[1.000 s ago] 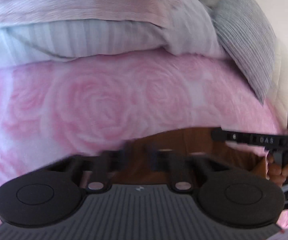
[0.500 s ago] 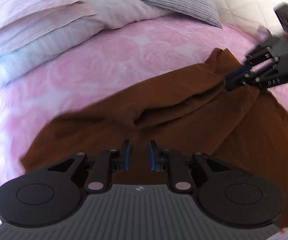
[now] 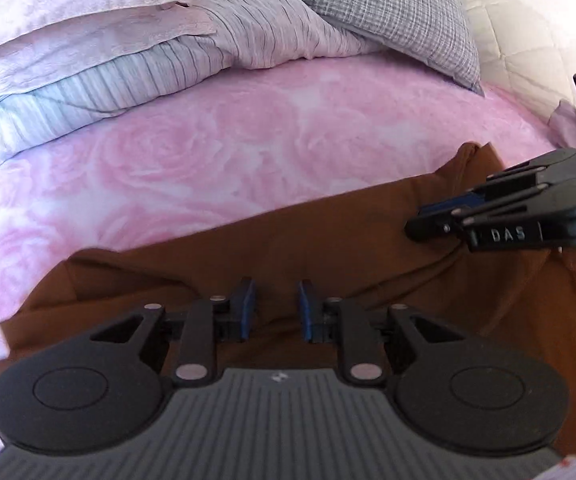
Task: Fold large clothes
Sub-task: 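Grasp the shirt hem with the left gripper while the right gripper grasps the hem too, then lift the hem with both grippers and fold it toward the collar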
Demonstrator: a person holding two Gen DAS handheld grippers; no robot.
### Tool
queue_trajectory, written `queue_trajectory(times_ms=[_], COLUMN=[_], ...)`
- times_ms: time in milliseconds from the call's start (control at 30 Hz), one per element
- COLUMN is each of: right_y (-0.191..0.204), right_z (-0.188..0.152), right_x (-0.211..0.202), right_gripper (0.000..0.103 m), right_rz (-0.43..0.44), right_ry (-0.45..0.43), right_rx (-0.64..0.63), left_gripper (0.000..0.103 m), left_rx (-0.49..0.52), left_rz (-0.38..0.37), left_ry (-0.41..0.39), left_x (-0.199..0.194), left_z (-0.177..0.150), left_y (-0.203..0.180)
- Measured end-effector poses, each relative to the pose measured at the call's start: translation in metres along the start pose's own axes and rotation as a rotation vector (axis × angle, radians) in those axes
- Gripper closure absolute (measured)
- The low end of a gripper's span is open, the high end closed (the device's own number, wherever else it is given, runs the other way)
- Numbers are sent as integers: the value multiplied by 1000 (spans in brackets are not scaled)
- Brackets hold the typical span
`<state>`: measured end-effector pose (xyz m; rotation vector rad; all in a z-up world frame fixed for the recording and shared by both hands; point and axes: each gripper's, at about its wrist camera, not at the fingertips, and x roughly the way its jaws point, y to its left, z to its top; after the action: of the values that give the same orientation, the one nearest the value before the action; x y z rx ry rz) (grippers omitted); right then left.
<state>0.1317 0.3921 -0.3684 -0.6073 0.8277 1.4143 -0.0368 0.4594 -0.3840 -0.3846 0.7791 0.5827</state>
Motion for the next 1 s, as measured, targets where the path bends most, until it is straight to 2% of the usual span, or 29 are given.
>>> queue_trajectory(times_ms=[67,133,200,333,467,567,633,733,800,933,1000], right_y=[2,7,13,19,34,41,44,43,37,17,-1], right_z=[-2,-17,-40,-118,-198,-241,-263,-280,-283,-274,-271], right_x=[-26,-53,-69,-105,-160,-198,-218,-238,-246,-272,-276], right_gripper=[88,86,83,83,83,83,83,83,83,81,69], right_rz=[12,39,49,8,-24,-16,1,6,-6,-10,-25], right_ry=[-61,-69,-25,81,166,249,313,380,411,296,254], right_rx=[30,61,79,99,116,173,189,227,259,322,378], left_gripper=[85,85,85,85,85,85,85,85,85,79,76], left_rx=[-52,-99,-134,-182,-250,-354,-342,-304,-297,-331,-358], left_rz=[-8,-19,-29,-15,4,-9,-8,-15,-17,-20,9], left_ry=[-4,14,56,171,191,255,311,400,416,369,356], left_x=[-18,-39,-59,-101,-156,-192,-212,-234,-248,-268,-268], left_z=[-7,-22,-45,-111,-172,-208,-227,-240,-238,-228,-229], left_y=[0,-3,-12,-34,-53,-54,-59,-62,-58,-36,-22])
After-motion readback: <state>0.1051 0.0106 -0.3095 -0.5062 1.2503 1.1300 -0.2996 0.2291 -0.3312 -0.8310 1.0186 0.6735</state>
